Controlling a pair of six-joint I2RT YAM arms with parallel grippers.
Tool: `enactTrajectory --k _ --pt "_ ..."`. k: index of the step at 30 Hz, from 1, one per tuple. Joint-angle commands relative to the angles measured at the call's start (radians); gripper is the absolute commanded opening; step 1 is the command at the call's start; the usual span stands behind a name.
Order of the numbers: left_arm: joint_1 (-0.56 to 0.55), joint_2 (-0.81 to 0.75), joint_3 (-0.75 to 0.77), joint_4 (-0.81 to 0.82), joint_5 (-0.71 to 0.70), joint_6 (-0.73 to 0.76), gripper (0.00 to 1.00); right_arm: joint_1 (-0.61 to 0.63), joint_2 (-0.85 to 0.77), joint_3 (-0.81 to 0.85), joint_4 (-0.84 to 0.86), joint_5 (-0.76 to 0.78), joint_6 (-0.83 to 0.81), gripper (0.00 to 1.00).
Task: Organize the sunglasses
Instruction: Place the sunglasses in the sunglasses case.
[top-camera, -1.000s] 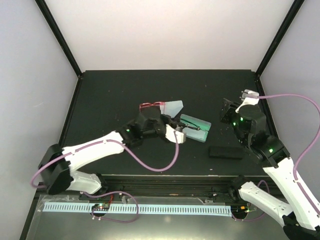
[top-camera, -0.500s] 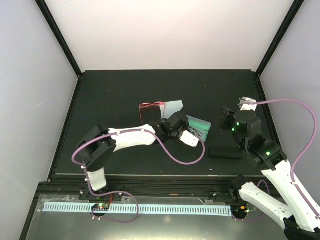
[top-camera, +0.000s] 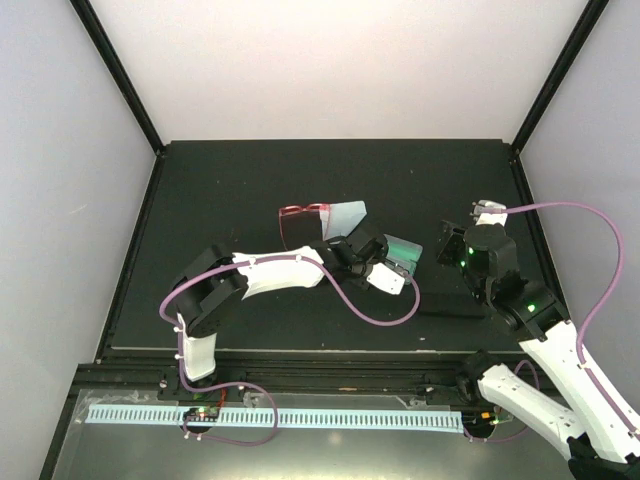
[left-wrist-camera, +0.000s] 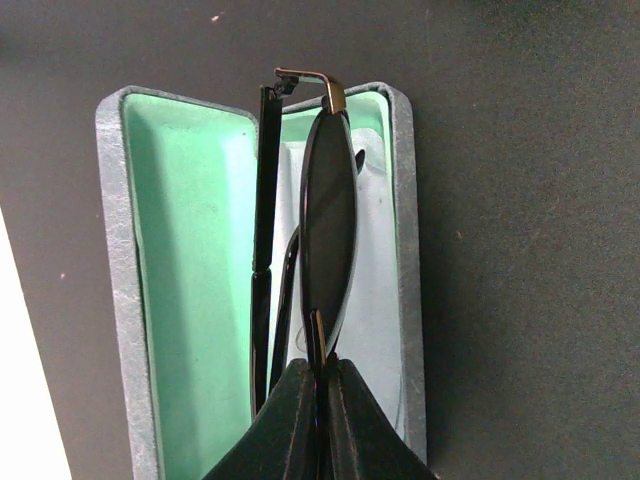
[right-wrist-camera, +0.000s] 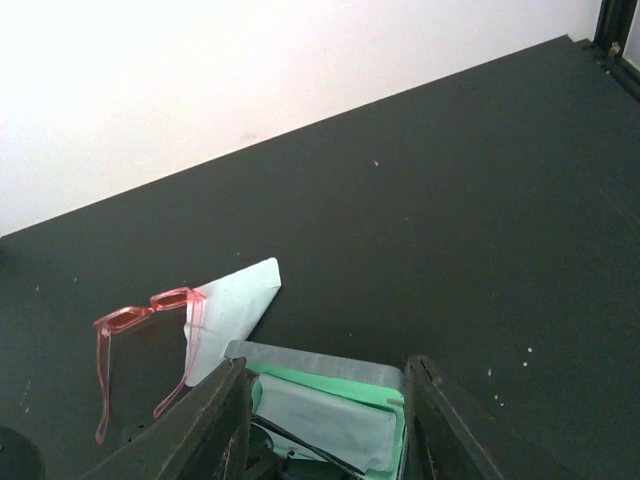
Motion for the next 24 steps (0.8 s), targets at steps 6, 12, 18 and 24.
enactTrajectory --k 6,12,18,24 --pt "-0.008 0.065 0.111 -0.098 0.031 -0.071 0.01 -0.006 0.001 -0.014 0.012 -0.016 0.015 0.44" --pt "-0.01 0.103 0.162 -0.15 0.039 -0.117 0.02 -0.006 0.0 -0.025 0.014 -0.035 0.022 0.44" --pt "-0.012 0.113 0.186 -0.207 0.052 -0.106 0.02 -0.006 -0.002 -0.032 0.015 -0.035 0.028 0.44" --pt "-0.014 0.154 0.249 -0.297 0.036 -0.106 0.02 -0.005 -0.002 -0.036 0.016 -0.04 0.033 0.44"
